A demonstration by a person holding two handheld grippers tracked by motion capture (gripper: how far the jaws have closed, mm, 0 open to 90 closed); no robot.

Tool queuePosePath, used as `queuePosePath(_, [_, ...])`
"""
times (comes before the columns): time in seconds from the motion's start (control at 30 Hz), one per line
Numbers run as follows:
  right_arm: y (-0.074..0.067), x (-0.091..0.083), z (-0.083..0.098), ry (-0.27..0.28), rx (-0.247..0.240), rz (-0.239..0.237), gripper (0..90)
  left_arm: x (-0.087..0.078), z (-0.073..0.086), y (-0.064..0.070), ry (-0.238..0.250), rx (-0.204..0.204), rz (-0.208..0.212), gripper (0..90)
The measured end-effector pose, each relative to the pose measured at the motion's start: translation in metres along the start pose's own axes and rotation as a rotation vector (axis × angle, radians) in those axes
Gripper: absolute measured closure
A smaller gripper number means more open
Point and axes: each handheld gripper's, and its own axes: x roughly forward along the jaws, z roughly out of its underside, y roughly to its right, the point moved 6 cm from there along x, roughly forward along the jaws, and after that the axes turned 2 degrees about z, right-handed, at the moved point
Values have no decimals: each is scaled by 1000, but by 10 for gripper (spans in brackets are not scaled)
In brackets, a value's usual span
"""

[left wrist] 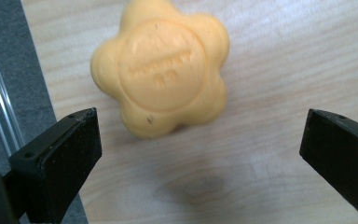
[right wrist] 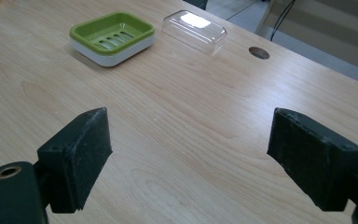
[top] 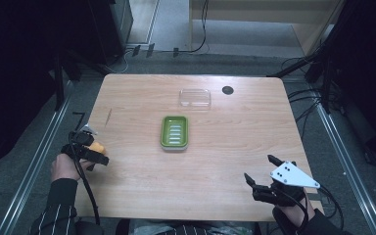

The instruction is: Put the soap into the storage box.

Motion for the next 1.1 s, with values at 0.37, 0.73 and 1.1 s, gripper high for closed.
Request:
queuePosePath(0.37, [0,0,0,-1,0,-1,136,9,-15,-15,-25,-31,-3,0])
queuePosePath(0.73, [0,0,0,-1,2,-1,136,19,-23,-22,-52,-56,-3,0])
queuePosePath(1.1, [0,0,0,-2,5,-1,136,20,-24,-24,-37,-62,-13,131])
